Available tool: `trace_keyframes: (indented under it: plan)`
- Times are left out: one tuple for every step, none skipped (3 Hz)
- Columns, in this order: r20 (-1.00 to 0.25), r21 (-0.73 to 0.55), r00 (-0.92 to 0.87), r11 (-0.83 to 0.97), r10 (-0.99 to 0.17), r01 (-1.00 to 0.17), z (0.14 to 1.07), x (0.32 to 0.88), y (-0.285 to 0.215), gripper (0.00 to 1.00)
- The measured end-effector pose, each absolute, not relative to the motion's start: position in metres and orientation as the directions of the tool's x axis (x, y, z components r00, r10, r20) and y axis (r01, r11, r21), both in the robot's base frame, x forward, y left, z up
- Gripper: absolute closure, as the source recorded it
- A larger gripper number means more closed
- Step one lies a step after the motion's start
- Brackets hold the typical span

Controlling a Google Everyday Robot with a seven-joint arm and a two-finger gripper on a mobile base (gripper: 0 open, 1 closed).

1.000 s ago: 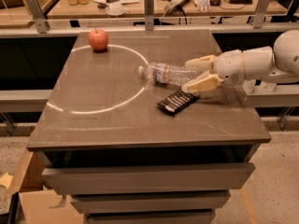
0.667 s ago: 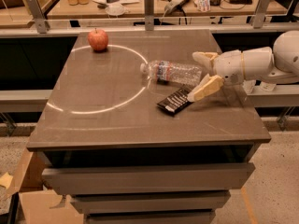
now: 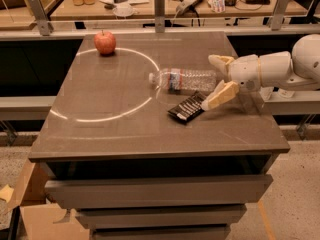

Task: Move water bottle near rxbar chocolate

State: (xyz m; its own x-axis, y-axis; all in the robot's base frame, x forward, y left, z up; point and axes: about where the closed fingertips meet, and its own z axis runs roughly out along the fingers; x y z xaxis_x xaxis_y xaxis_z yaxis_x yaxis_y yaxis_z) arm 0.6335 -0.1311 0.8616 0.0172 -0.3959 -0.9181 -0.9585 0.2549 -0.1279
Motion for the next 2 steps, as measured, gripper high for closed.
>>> trace_keyframes:
  plan:
    - [-0.917,-0.152,0.017,0.310,-0.399,-0.939,0.871,0.639,-0.151,0.00]
    - [-0.898,-0.202,-0.008,0.429,-0.439,-0.880,0.883,0.637,-0.201,0.00]
